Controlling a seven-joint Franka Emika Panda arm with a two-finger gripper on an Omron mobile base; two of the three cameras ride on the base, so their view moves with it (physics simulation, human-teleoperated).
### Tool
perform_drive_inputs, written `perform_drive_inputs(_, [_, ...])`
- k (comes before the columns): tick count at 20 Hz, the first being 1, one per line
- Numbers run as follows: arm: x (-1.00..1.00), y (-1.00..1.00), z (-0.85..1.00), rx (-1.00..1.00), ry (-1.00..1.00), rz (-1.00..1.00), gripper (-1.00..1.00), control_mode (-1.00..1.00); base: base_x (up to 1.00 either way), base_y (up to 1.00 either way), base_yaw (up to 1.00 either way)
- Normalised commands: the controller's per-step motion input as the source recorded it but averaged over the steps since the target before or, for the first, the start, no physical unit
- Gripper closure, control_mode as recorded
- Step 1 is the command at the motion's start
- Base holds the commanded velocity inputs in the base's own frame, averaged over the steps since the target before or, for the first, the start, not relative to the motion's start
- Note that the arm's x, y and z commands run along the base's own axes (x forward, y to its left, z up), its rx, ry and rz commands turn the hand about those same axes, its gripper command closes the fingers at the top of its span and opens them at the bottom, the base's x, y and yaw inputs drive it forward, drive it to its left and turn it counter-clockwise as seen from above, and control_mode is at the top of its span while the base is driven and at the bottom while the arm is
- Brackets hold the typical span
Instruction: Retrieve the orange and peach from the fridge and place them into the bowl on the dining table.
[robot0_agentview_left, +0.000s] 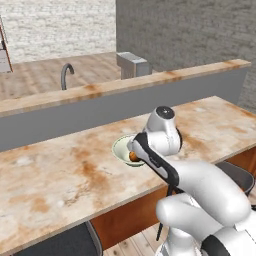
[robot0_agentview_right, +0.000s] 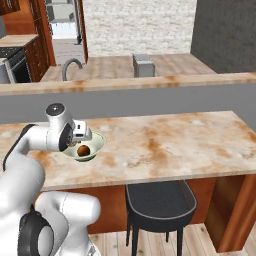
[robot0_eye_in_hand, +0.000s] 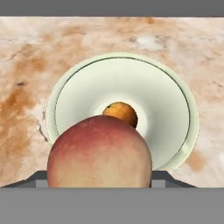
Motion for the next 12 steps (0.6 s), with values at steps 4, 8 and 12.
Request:
perform_drive_inputs(4, [0.38,0.00,-0.17,0.00,0.00,-0.01,1.00,-1.00,0.00,0.00,0.00])
perform_drive_inputs(8, [0.39,0.00,-0.18,0.00,0.00,-0.01,1.00,-1.00,0.00,0.00,0.00])
perform_drive_inputs(12, [0.33,0.00,-0.20,0.00,0.00,0.00,1.00,-1.00,0.00,0.00,0.00])
